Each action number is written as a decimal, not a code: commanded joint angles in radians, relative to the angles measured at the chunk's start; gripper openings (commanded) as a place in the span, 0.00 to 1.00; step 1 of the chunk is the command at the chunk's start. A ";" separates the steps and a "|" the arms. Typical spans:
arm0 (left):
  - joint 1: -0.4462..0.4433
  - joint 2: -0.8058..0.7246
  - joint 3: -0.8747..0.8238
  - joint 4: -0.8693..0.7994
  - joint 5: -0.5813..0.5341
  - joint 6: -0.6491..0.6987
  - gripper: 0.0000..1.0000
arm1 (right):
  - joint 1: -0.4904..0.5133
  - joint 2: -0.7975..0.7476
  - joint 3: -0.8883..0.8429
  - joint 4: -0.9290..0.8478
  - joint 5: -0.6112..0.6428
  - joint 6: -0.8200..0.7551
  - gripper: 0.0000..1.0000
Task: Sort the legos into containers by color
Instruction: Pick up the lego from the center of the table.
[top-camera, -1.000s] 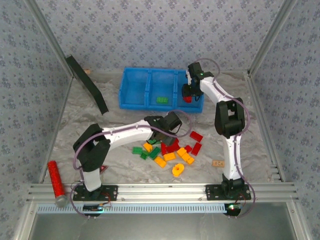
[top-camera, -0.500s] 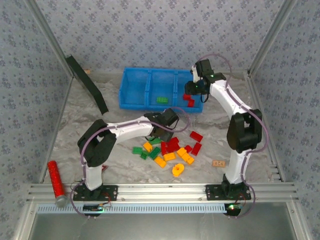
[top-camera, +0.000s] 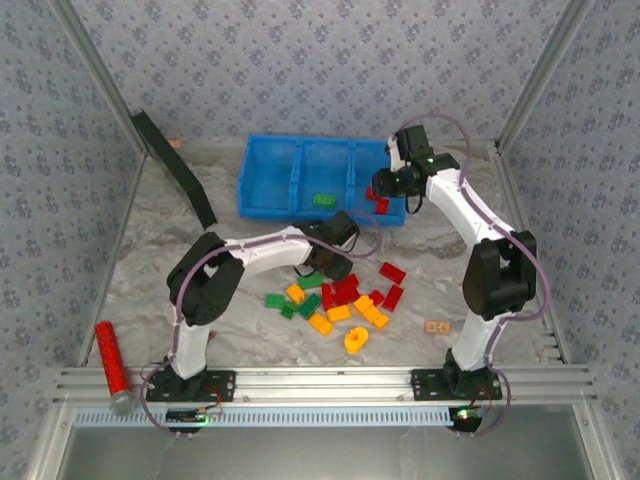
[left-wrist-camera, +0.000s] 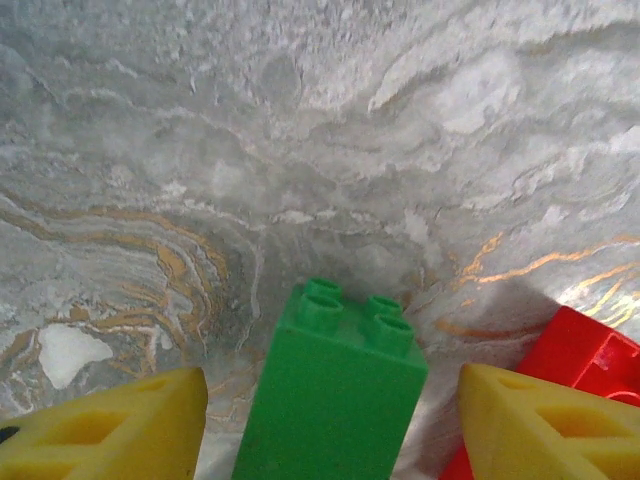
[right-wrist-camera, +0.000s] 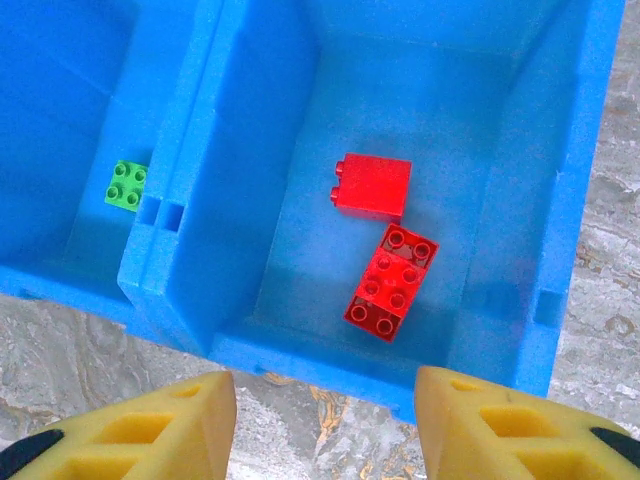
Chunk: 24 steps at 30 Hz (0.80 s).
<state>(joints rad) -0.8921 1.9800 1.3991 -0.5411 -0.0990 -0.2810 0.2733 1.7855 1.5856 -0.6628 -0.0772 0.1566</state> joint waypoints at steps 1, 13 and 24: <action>0.020 0.027 0.022 -0.027 0.046 0.015 0.67 | -0.009 -0.045 -0.017 -0.009 -0.009 0.020 0.51; 0.032 0.069 0.054 -0.079 0.090 0.020 0.50 | -0.034 -0.152 -0.078 -0.054 0.014 0.034 0.51; 0.093 0.006 0.087 -0.132 0.135 -0.004 0.33 | -0.066 -0.395 -0.487 -0.056 -0.118 0.162 0.65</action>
<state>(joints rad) -0.8322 2.0312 1.4425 -0.6258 0.0055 -0.2707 0.1974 1.4307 1.1839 -0.6914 -0.1387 0.2577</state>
